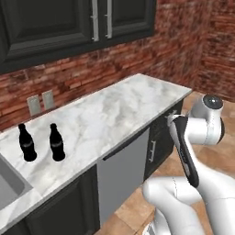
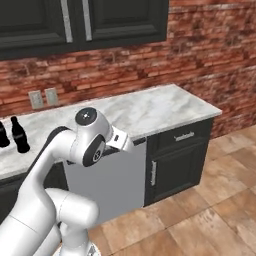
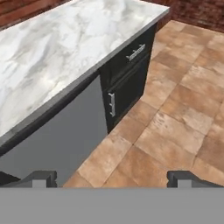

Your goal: Place the large bottle from the dining counter next to the other large bottle outside the sink, and place the small bottle from the dining counter next to the other small bottle inside the sink.

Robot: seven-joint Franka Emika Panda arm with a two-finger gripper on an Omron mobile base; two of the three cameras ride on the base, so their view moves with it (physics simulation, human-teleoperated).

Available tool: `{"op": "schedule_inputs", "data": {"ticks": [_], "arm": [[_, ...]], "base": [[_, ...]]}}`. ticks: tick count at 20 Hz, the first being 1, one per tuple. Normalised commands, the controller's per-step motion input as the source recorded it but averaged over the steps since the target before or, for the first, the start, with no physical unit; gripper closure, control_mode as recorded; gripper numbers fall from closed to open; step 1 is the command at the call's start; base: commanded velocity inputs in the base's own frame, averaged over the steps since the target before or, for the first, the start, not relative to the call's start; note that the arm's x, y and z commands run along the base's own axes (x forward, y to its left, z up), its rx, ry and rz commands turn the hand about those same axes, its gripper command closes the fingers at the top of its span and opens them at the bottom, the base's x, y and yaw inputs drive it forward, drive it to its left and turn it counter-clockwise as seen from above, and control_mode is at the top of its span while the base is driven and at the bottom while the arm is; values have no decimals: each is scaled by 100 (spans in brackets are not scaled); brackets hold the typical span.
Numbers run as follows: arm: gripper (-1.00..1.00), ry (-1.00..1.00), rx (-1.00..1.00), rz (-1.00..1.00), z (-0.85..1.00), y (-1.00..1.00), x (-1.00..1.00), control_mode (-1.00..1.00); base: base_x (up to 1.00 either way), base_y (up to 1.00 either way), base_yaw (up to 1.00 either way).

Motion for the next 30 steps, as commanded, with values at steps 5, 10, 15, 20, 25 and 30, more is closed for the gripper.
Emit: {"op": "schedule_inputs", "data": {"ticks": [5,10,15,20,25,30], "arm": [[-100,0,0,0,0,0,0,100],[-100,0,0,0,0,0,0,100],[-100,0,0,0,0,0,0,100],[-100,0,0,0,0,0,0,100],[-100,0,0,0,0,0,0,100],[-100,0,0,0,0,0,0,100]], "base": [[70,-38,-29],[98,-47,-29],[83,-48,-29],[54,-46,-37],[45,-33,-48],[51,-27,-48]]}}
